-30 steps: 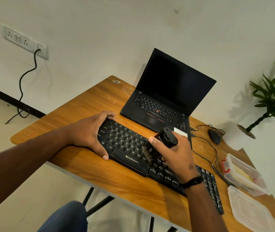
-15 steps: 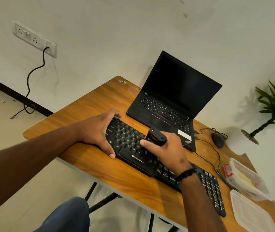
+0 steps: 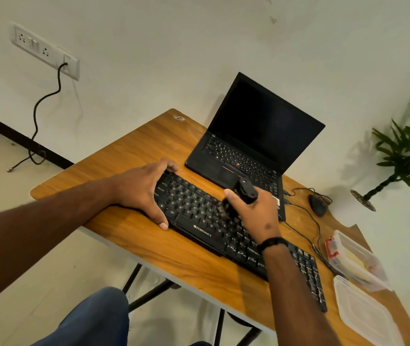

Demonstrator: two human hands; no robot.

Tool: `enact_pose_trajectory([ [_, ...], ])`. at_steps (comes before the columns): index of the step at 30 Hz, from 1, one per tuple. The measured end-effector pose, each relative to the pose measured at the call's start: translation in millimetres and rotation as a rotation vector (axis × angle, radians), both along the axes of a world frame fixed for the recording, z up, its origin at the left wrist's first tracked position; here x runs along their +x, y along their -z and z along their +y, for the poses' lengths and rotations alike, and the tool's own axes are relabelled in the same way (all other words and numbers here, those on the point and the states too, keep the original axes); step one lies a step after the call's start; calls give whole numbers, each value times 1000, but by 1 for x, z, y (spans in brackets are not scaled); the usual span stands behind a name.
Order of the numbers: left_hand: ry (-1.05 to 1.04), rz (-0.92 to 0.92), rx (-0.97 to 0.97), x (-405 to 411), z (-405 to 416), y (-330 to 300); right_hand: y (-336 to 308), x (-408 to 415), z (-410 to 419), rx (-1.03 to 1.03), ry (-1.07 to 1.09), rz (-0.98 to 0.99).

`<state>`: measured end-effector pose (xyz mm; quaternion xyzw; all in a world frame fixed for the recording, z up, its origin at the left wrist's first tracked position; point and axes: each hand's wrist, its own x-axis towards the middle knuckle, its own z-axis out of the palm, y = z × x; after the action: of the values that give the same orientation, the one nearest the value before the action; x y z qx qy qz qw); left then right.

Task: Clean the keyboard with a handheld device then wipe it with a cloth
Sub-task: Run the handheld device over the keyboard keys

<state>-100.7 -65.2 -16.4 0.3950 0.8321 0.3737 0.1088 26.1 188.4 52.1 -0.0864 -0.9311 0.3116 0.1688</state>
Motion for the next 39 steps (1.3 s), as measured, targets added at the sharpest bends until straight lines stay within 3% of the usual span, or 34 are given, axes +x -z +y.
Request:
enact_pose_trajectory([
  [3,-1,12,-4,-1,1,2,-1,18,5,-88,-82,-48],
  [6,0,12,-3,-1,2,2,3,16,-21,-30,-220,-82],
  [13,1,13,9,0,2,1,3,-5,4,23,130,53],
  [19,-7,28,10,-1,3,3,11,-3,-33,-36,-83,38],
  [26,-8,21,11,-1,3,2,10,-23,-5,-12,219,107],
  [33,-13,41,-3,0,4,1,9,-18,-68,-21,-70,119],
  [39,-16,32,3,0,4,0,4,-39,-30,23,166,85],
])
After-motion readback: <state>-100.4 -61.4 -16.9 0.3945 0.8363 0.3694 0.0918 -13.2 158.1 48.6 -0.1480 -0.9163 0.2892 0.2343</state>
